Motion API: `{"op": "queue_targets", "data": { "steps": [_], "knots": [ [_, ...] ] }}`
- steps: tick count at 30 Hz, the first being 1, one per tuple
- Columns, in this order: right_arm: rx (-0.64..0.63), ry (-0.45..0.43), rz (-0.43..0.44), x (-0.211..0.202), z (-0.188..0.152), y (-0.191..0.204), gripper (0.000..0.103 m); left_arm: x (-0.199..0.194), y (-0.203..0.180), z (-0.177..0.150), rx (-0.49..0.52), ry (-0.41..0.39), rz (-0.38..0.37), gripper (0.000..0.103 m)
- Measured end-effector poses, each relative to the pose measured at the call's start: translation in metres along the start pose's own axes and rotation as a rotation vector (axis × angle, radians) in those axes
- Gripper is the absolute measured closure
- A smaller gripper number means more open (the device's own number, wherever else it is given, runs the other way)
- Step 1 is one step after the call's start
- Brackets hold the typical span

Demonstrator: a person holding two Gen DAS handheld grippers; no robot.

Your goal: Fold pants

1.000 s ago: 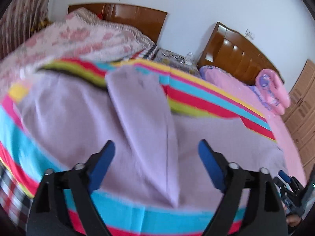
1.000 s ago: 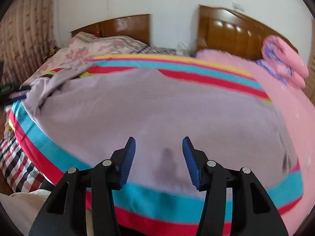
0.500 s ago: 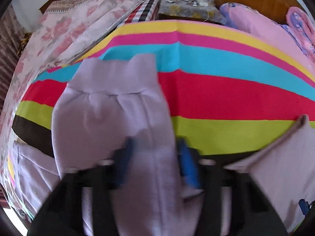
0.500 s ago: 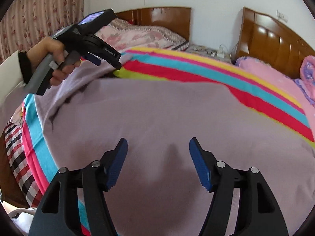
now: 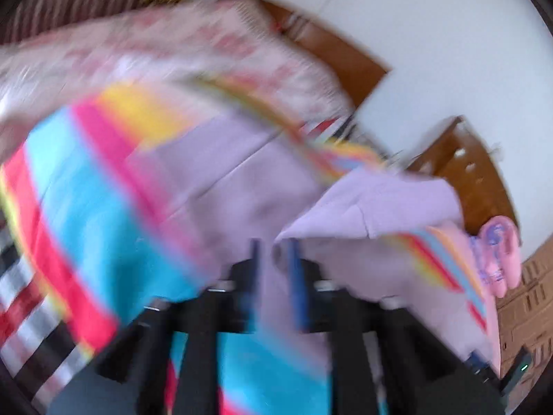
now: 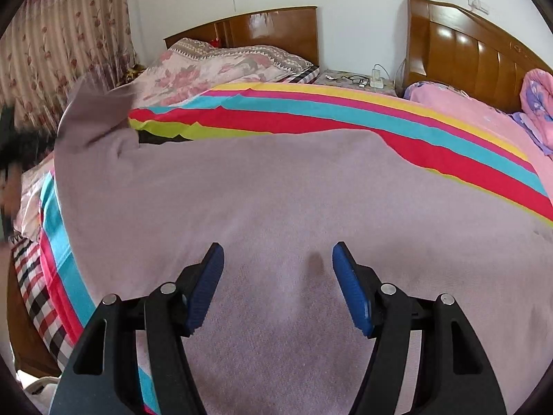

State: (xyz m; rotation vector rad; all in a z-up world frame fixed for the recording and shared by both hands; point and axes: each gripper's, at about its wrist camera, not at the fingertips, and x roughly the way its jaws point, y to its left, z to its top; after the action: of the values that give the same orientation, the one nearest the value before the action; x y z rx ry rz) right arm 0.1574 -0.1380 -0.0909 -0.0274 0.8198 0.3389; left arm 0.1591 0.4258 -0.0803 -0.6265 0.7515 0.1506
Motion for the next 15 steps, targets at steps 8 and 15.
{"op": "queue_targets", "data": {
  "steps": [8,15],
  "knots": [
    [-0.065,-0.007,0.015,-0.003,0.016,0.036,0.038,-0.044,-0.010,-0.010,0.145,-0.161,0.091,0.047],
    [-0.113,0.016,0.057,0.013,0.023,0.066,0.037,-0.015,-0.125,-0.062,0.949,-0.123,0.276,0.039]
  ]
}}
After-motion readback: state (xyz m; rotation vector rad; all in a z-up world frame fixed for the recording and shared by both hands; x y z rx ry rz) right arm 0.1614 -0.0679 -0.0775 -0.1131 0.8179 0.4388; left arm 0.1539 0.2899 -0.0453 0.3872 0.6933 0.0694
